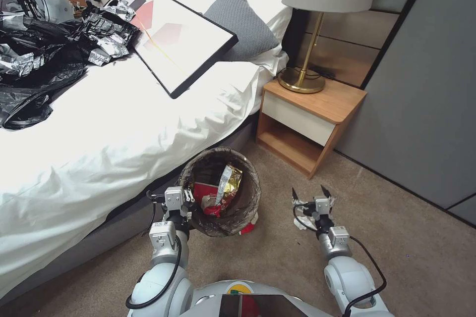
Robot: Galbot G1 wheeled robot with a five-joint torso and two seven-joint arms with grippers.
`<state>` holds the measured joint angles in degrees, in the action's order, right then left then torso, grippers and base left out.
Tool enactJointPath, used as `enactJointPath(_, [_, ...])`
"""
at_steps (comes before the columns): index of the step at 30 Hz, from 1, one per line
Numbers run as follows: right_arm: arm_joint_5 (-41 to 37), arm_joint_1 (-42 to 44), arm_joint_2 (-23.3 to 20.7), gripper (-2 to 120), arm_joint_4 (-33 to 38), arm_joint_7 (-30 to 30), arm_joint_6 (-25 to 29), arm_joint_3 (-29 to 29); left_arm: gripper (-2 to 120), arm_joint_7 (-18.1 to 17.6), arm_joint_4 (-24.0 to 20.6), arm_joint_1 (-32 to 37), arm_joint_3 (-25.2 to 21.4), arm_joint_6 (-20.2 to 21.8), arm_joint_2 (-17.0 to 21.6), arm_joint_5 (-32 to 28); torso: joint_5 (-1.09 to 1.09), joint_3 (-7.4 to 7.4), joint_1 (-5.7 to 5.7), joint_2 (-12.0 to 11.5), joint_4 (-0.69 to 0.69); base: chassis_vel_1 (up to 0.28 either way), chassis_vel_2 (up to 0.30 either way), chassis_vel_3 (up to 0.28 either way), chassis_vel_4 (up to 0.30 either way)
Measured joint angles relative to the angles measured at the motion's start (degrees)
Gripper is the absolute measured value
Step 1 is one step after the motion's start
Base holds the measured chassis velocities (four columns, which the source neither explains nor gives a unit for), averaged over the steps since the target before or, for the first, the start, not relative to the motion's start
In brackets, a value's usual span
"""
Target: Pick up the trash bin, then pick up the garbage from the floor and place it into the trash bin.
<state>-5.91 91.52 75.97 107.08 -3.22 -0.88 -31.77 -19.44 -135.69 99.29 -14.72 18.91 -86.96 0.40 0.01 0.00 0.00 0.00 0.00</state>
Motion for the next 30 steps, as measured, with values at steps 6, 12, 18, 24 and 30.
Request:
enactJointPath(6, [-0.28, -1.19, -1.76, 100, -4.59, -0.34, -4.06, 0.71, 2, 0.00, 0.00, 0.00, 0.00, 0.00, 0.00, 0.00, -0.01, 0.00, 0.00, 0.00, 0.00, 0.000, 0.000, 0.000, 0.000])
enactJointPath(12, [1.41, -3.13, -2.33, 100, -12.35, 0.43, -4.18, 1.17, 2, 0.00, 0.00, 0.00, 0.00, 0.00, 0.00, 0.00, -0.01, 0.00, 0.00, 0.00, 0.00, 0.000, 0.000, 0.000, 0.000])
enactJointPath(18, [2.04, -5.62, -1.67, 100, -18.71, 1.08, -3.42, 1.56, 2, 0.00, 0.00, 0.00, 0.00, 0.00, 0.00, 0.00, -0.01, 0.00, 0.00, 0.00, 0.00, 0.000, 0.000, 0.000, 0.000])
enactJointPath(24, [2.00, -7.60, -1.35, 100, -22.25, 1.52, -3.04, 1.58, 2, 0.00, 0.00, 0.00, 0.00, 0.00, 0.00, 0.00, -0.01, 0.00, 0.00, 0.00, 0.00, 0.000, 0.000, 0.000, 0.000])
enactJointPath(30, [1.88, -9.96, -1.02, 100, -26.28, 1.56, -1.43, 1.58, 2, 0.00, 0.00, 0.00, 0.00, 0.00, 0.00, 0.00, -0.02, 0.00, 0.00, 0.00, 0.00, 0.000, 0.000, 0.000, 0.000])
